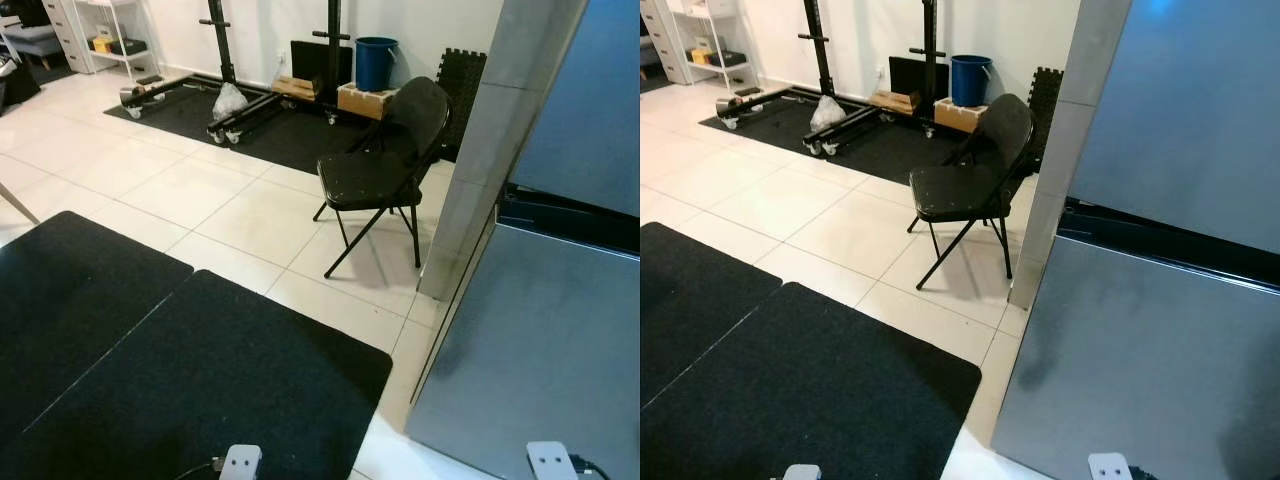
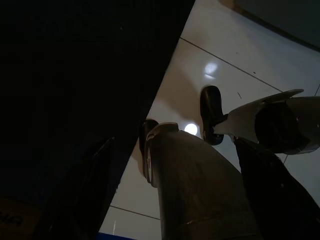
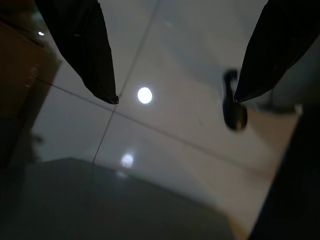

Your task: Restocking fridge

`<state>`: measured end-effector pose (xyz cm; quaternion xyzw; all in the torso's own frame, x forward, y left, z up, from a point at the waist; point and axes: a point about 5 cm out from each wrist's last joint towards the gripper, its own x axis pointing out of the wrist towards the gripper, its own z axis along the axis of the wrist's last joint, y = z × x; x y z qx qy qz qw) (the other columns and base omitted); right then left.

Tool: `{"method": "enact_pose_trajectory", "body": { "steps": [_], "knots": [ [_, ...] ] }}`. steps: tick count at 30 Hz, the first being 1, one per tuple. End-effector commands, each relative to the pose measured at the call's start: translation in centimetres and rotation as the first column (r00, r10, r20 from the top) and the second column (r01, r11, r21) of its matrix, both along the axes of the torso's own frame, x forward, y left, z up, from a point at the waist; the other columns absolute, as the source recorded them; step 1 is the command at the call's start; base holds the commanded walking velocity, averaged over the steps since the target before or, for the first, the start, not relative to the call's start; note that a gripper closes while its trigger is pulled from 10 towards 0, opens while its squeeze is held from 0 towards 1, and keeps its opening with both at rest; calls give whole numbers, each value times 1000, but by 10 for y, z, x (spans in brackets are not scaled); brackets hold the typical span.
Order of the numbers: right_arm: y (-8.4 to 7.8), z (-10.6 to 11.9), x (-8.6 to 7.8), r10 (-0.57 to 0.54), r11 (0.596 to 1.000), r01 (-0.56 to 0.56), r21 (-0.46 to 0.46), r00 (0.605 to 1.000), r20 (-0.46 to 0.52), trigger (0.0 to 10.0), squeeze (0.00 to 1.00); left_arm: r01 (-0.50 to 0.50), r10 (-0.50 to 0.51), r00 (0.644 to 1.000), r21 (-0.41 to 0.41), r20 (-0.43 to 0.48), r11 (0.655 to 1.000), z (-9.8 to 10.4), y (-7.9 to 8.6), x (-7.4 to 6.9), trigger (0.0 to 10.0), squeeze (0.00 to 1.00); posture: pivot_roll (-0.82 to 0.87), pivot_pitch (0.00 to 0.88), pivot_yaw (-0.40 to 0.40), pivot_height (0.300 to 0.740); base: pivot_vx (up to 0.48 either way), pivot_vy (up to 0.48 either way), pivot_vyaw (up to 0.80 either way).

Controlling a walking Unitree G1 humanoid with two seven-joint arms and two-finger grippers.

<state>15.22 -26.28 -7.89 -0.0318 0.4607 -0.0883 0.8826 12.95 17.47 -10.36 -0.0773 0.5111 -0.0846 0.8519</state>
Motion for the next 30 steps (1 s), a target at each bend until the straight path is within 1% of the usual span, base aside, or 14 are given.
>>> {"method": "enact_pose_trajectory", "body": {
  "steps": [1,2,3,5,8,9,10,11,13,15,16,21,24,30],
  "knots": [
    [-8,12,18,-85,996,81,38,990,114,10000,0,12,-12,1000,8,-14,1000,-1,2,-4,10000,0,-26,0,-44,740,0,0,0],
    [-10,18,28,-109,993,100,56,980,166,10000,0,19,-18,1000,9,-15,1000,-1,2,-4,10000,0,-26,0,-44,740,0,0,0],
    [-10,18,28,-109,993,100,56,980,166,10000,0,19,-18,1000,9,-15,1000,-1,2,-4,10000,0,-26,0,-44,740,0,0,0],
    [-13,35,54,-132,988,103,115,948,290,10000,0,31,-31,999,11,-22,999,-2,2,-6,10000,0,-29,0,-45,740,0,0,0],
    [-10,59,87,-117,981,36,191,894,433,10000,0,43,-42,999,12,-25,999,-2,2,-8,10000,0,-29,0,-47,740,0,0,0],
    [-10,59,87,-117,981,36,191,894,433,10000,0,43,-42,999,12,-25,999,-2,2,-8,10000,0,-29,0,-47,740,0,0,0],
    [-8,70,99,-100,979,-2,206,869,484,10000,0,44,-44,999,13,-27,999,-3,2,-9,10000,0,-26,0,-49,740,0,0,0],
    [-8,70,99,-100,979,-2,206,869,484,10000,0,44,-44,999,13,-27,999,-3,2,-9,10000,0,-26,0,-49,740,0,0,0],
    [1,98,131,-40,977,-95,192,799,599,10000,0,50,-50,998,11,-27,999,-3,2,-10,10000,0,-28,0,-50,740,0,0,0],
    [6,119,150,-6,975,-143,169,745,667,10000,0,53,-53,998,10,-26,999,-3,3,-11,10000,0,-25,0,-51,740,0,0,0],
    [6,119,150,-6,975,-143,169,745,667,10000,0,53,-53,998,10,-26,999,-3,3,-11,10000,0,-25,0,-51,740,0,0,0],
    [10,155,175,53,972,-209,106,638,769,10000,0,56,-56,998,10,-41,998,-5,6,-20,10000,0,-12,0,-52,740,0,0,0],
    [10,168,182,71,972,-223,80,596,800,10000,0,56,-55,997,11,-56,998,-6,8,-27,10000,0,-12,0,-52,740,0,0,0],
    [11,176,186,68,974,-217,72,574,816,10000,0,57,-56,997,11,-62,998,-7,9,-30,10000,0,-11,0,-52,740,0,0,0]
  ]
}}
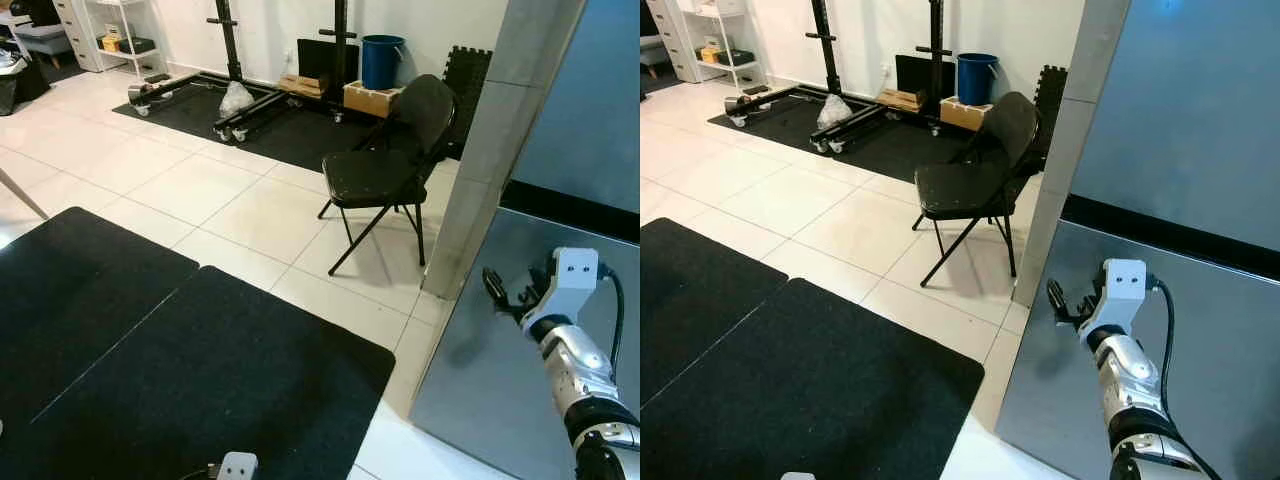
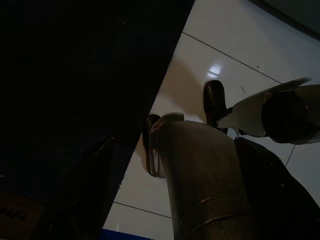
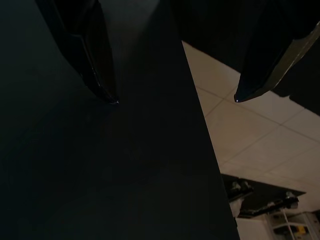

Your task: Restocking fridge

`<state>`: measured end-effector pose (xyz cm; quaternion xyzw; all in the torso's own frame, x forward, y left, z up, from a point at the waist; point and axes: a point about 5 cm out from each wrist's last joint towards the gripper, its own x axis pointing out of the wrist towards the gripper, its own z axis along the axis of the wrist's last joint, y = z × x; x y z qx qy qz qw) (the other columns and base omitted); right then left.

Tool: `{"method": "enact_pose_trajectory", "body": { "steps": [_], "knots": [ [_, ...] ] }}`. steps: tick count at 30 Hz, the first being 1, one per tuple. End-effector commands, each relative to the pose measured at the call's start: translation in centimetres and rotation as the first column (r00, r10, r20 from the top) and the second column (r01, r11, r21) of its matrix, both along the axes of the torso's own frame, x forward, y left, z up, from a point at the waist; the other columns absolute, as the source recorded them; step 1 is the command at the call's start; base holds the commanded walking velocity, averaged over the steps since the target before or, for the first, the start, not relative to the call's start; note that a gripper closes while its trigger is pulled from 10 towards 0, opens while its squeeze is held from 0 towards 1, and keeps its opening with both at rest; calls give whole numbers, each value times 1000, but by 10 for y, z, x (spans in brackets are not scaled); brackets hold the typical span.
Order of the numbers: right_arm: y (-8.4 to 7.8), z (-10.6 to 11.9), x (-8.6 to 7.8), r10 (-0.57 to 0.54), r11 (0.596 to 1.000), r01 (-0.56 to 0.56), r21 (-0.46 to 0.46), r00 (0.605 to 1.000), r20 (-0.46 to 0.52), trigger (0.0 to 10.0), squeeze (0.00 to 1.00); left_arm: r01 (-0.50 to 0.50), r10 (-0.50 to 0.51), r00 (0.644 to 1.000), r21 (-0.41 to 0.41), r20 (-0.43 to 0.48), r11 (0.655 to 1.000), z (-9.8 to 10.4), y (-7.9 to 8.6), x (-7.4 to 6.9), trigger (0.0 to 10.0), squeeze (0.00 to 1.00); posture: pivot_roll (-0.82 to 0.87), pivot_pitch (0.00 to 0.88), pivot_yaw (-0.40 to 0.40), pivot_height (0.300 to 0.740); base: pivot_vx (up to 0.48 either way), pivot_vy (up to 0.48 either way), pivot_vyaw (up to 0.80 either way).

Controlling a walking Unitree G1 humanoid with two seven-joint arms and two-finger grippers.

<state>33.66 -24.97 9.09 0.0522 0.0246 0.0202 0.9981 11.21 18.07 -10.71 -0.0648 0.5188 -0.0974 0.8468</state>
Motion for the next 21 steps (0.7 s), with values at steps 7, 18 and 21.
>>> {"method": "enact_pose_trajectory", "body": {
  "steps": [7,18,21],
  "knots": [
    [7,26,16,-4,1000,6,-21,996,90,10000,0,21,-21,999,3,-44,1000,-3,3,-14,10000,0,-2,0,-57,740,0,0,0],
    [21,3,13,80,995,-83,-49,995,-62,10000,0,28,-28,999,0,-39,1000,-3,2,-12,10000,0,-2,0,-61,740,0,0,0],
    [30,-28,-3,170,979,-190,-74,961,-219,10000,0,28,-28,999,-6,-37,1000,-3,1,-10,10000,0,-1,0,-62,740,0,0,0]
  ]
}}
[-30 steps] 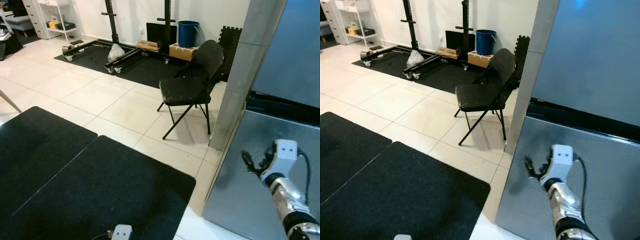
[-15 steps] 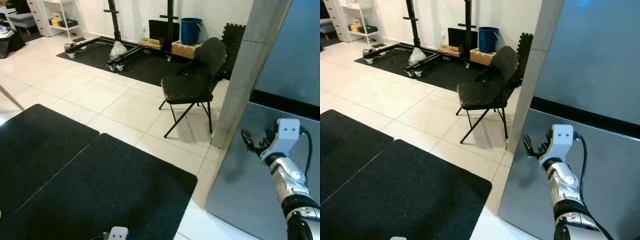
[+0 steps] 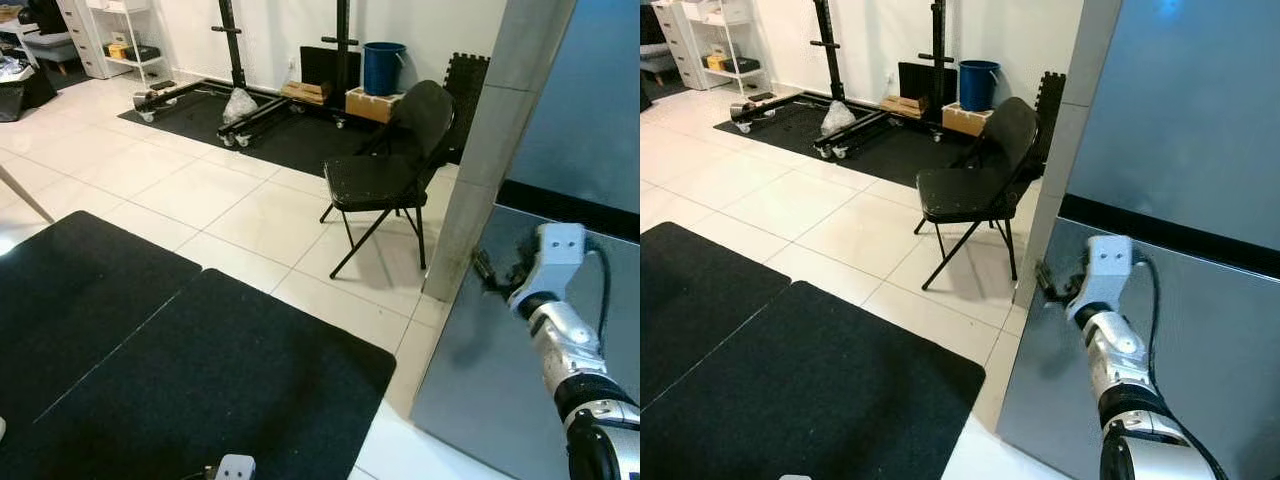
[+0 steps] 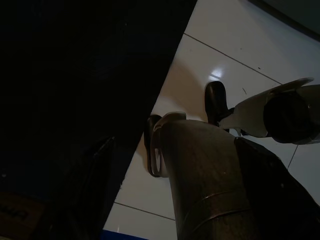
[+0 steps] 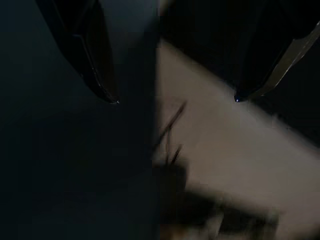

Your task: Restocking fridge

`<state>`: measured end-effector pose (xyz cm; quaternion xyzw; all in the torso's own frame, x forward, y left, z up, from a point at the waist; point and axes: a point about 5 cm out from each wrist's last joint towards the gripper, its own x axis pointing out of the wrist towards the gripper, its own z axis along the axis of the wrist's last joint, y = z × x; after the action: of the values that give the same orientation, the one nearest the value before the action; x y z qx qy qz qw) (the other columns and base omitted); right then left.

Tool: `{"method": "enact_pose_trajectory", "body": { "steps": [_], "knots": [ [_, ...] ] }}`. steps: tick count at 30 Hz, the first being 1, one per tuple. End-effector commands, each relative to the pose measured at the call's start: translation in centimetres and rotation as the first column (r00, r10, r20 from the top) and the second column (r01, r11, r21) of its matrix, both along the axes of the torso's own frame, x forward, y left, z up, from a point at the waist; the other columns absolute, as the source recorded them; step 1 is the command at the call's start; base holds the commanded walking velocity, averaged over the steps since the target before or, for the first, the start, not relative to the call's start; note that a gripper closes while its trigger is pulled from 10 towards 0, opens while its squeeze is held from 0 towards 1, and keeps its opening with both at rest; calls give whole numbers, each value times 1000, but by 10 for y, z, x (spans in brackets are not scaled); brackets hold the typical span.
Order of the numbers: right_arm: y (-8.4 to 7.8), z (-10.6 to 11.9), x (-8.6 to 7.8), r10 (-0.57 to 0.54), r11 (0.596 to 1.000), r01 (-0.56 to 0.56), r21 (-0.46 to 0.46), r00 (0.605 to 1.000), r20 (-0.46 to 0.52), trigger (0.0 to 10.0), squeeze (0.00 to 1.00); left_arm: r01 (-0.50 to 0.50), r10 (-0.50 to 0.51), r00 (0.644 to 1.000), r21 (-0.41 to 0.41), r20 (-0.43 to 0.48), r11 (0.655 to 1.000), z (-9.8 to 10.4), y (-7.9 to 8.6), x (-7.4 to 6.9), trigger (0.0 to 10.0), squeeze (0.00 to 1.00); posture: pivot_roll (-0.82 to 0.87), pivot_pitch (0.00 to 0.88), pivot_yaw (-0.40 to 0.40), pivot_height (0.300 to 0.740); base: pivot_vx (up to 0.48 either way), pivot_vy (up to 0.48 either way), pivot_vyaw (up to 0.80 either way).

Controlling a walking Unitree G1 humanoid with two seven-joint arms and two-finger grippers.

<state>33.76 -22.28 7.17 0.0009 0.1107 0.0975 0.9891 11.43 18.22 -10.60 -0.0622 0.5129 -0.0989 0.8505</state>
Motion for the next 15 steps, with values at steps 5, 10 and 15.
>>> {"method": "enact_pose_trajectory", "body": {
  "steps": [5,10,15],
  "knots": [
    [2,-70,-51,-14,998,-4,-62,957,-289,10000,0,35,-36,998,-14,-58,999,-4,-4,-12,10000,0,-5,0,-53,740,0,0,0],
    [-4,-103,-89,-98,995,86,-47,900,-424,10000,0,35,-36,998,-12,-50,999,-3,-5,-8,10000,0,-4,0,-54,740,0,0,0],
    [-16,-138,-144,-180,983,115,-145,773,-608,10000,0,30,-30,999,-5,-32,1000,-1,-8,2,10000,0,6,0,-67,740,0,0,255]
  ]
}}
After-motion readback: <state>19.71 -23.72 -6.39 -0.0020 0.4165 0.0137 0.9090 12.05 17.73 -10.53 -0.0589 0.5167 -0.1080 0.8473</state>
